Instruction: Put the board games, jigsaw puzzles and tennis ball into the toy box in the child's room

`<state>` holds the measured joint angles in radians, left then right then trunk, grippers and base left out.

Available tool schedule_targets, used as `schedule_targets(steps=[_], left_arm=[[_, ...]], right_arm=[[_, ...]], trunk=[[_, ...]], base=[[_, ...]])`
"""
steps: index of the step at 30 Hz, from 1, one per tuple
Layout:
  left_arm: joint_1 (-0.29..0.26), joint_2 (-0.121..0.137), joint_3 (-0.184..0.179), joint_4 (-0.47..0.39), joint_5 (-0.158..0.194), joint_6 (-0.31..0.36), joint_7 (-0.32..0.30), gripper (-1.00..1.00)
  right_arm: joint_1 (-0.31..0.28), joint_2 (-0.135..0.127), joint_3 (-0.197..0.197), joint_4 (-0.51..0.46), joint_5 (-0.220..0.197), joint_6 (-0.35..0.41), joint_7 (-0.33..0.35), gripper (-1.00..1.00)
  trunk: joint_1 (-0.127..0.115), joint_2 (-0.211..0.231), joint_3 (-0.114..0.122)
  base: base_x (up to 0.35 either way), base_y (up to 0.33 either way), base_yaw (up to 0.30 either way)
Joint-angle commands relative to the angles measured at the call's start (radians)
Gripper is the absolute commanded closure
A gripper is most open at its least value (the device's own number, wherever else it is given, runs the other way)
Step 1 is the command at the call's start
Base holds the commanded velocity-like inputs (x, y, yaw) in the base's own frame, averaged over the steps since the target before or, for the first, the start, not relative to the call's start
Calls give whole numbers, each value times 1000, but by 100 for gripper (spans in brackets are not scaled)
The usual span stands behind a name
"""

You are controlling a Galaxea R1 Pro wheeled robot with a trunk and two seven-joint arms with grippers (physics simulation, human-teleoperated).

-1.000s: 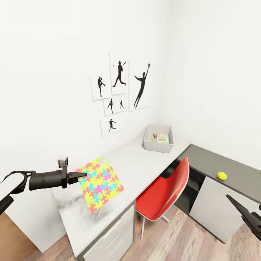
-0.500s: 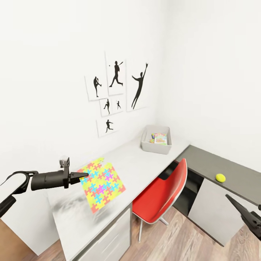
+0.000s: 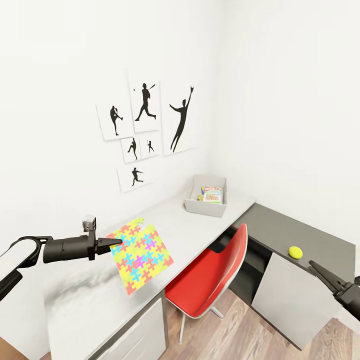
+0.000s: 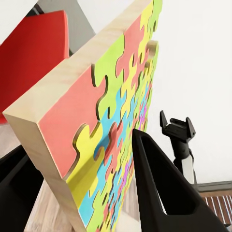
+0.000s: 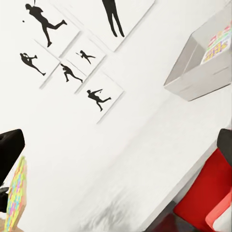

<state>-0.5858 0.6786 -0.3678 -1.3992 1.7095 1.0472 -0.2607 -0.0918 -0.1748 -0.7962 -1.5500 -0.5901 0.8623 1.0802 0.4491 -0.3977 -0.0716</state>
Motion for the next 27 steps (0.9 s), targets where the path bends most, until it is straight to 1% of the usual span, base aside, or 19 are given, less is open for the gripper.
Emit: schedule_targets(steps=[1,4,10,14,18,27], left_arm=[[-2,1,-3,0,-7,0,-9,100],[-2,-5,-4,0,-8,-1,-9,100],[-2,-11,-5,0,-8,-1,-9,100],[-2,-11,-5,0,-8,-1,-9,100],[-2,-11,-5,0,-8,-1,-9,100],[-2,-11,-5,0,-8,-3,-8,100]], right_arm=[[0,1,-1,-1,-2,5,11,-100],[1,3,0,-4,-4,5,27,-100],[1,6,4,-5,-5,2,37,-100],[1,8,6,-5,-5,0,39,-100],[1,13,6,-5,-5,-1,42,-100],[1,15,6,-5,-5,-3,44,-100]], trunk=[[1,-2,-2],[1,-2,-1],[1,-2,0],[1,-2,0],[1,-2,0],[1,-2,0]], base=[[136,-264,0],[136,-265,-63],[159,-271,-195],[176,-276,-37],[178,-278,187],[178,-278,282]])
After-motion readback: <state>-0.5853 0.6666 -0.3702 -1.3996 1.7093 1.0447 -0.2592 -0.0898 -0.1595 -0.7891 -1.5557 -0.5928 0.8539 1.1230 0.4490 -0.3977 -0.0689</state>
